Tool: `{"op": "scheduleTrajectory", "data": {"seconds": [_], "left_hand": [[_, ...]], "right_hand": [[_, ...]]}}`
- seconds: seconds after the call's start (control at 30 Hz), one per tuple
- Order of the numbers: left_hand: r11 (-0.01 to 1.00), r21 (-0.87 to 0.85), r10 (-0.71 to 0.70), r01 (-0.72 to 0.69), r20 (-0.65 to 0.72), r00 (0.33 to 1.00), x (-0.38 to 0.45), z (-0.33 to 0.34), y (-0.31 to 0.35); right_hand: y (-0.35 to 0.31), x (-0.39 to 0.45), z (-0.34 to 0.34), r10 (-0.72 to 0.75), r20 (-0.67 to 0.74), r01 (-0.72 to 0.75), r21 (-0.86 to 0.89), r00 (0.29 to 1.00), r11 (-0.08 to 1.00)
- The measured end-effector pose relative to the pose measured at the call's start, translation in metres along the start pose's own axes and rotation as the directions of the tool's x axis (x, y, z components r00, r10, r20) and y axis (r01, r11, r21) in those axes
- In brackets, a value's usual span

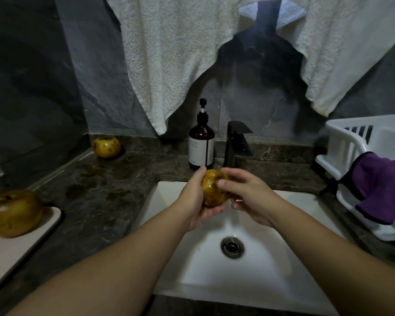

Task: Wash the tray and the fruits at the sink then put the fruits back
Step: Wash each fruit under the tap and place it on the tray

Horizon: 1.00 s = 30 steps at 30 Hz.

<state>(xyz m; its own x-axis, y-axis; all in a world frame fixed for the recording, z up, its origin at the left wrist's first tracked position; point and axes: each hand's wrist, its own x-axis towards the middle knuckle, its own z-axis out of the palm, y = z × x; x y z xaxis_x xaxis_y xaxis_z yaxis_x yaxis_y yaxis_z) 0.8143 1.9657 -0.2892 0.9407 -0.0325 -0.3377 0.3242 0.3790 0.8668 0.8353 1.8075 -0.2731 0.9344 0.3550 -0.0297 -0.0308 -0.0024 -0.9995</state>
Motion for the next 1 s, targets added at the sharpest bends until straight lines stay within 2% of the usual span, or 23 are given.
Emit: {"op": "scheduleTrajectory", "data": {"seconds": [0.07,0.2,0.33,0.47,0.53,0.6,0.67,0.73,0.8,0.87,1.0], "left_hand": [[1.000,0.001,-0.016,0.016,0.002,1.000,-0.001,0.000,0.001],[0.999,-0.048,-0.024,0.025,0.013,1.000,-0.002,0.001,0.004],[0.998,0.055,-0.002,0.003,-0.019,1.000,0.001,0.004,-0.001],[0.994,-0.104,-0.024,0.022,-0.019,1.000,0.003,0.000,0.002],[0.974,-0.216,-0.063,0.065,0.013,0.998,0.003,0.001,0.002],[0.948,-0.298,-0.095,0.116,0.084,0.992,0.004,0.003,0.003],[0.939,-0.307,-0.117,0.156,0.142,0.983,0.003,0.003,0.003],[0.951,-0.261,-0.125,0.166,0.166,0.978,0.002,0.001,0.004],[0.970,-0.197,-0.119,0.141,0.122,0.985,0.002,-0.001,0.005],[0.967,-0.217,-0.111,0.130,0.099,0.989,0.003,-0.002,0.005],[0.955,-0.247,-0.136,0.167,0.136,0.981,0.000,0.001,0.002]], "right_hand": [[0.002,0.002,0.002,-0.010,-0.010,0.010,-0.047,1.000,0.999],[0.000,0.004,-0.005,-0.020,0.018,0.019,0.054,1.000,0.998],[0.006,0.005,0.003,-0.003,-0.059,-0.004,-0.129,0.998,0.992],[0.004,0.005,-0.001,0.005,-0.012,-0.006,-0.064,1.000,0.998],[0.006,0.005,0.001,-0.046,0.005,0.046,-0.218,0.999,0.975],[0.014,0.008,0.008,-0.126,0.037,0.130,-0.420,0.991,0.898],[0.018,0.010,0.013,-0.189,0.035,0.175,-0.575,0.981,0.799],[0.015,0.010,0.009,-0.251,-0.010,0.191,-0.620,0.968,0.761],[0.014,0.010,0.001,-0.283,-0.015,0.219,-0.593,0.959,0.775],[0.013,0.010,-0.005,-0.276,-0.006,0.238,-0.487,0.961,0.840],[0.012,0.009,-0.010,-0.146,0.020,0.146,-0.231,0.989,0.962]]}}
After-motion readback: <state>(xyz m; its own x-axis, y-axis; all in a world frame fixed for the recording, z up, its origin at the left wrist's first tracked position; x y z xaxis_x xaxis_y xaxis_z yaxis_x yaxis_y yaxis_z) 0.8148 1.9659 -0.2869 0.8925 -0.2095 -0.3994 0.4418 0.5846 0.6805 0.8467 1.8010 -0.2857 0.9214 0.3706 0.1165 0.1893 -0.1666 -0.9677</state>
